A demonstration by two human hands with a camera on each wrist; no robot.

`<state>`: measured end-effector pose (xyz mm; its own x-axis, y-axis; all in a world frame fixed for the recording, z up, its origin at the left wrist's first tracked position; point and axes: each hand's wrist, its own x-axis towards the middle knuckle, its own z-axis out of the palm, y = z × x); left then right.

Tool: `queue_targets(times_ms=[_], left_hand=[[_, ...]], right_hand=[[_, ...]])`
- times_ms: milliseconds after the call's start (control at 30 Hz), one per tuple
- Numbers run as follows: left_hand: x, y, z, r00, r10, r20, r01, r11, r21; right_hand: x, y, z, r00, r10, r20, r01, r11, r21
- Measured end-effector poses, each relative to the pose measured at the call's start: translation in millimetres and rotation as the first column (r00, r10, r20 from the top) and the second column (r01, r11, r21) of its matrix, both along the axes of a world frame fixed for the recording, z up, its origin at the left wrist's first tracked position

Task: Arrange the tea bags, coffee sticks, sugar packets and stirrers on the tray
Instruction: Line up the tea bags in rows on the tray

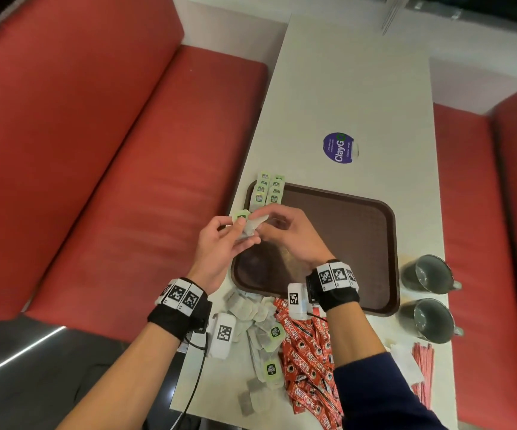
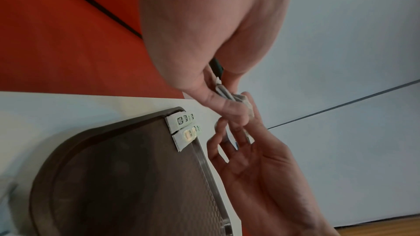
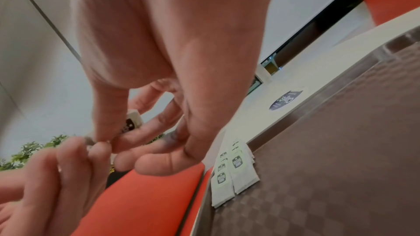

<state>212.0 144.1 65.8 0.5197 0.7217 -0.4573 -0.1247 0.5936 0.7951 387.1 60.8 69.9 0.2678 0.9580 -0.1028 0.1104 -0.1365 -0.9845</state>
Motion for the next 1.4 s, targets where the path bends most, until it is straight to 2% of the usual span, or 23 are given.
queue_targets(times_ms=[100, 267, 400, 600, 800, 1000, 1200, 1300, 1400], left_hand=[[2, 2, -6, 0.997, -0.051, -0.057, 0.053, 0.998, 0.035], [14, 20, -29, 0.964, -0.134, -0.23, 0.171, 0.974, 0.151], [28, 49, -53, 0.859, -0.133, -0.495, 0.331, 0.881, 0.339], [53, 79, -66, 0.683, -0.099, -0.724, 0.552, 0.719, 0.422], [74, 90, -79, 0.615, -0.081, -0.785, 0.627, 0.654, 0.424], [84, 96, -90, 0.595, -0.023, -0.804, 0.659, 0.587, 0.471], [79, 91, -86, 0.651, 0.026, -0.758, 0.635, 0.527, 0.564], [74, 86, -83, 0.672, 0.033, -0.74, 0.671, 0.395, 0.627], [72, 85, -82, 0.604, 0.007, -0.797, 0.77, 0.254, 0.586]], right_hand=[[5, -4, -5, 0.997, -0.037, 0.066, 0.038, 0.999, -0.012], [27, 3, -25, 0.964, -0.218, 0.149, 0.233, 0.969, -0.087], [51, 13, -35, 0.849, -0.257, 0.462, 0.389, 0.896, -0.215], [60, 31, -46, 0.851, -0.135, 0.508, 0.34, 0.879, -0.335], [62, 42, -68, 0.841, -0.084, 0.534, 0.333, 0.859, -0.389], [54, 52, -80, 0.849, -0.037, 0.528, 0.325, 0.823, -0.466], [49, 64, -78, 0.834, -0.075, 0.547, 0.368, 0.815, -0.449], [48, 66, -76, 0.824, -0.127, 0.551, 0.41, 0.806, -0.427], [45, 69, -74, 0.819, -0.145, 0.554, 0.428, 0.798, -0.424]])
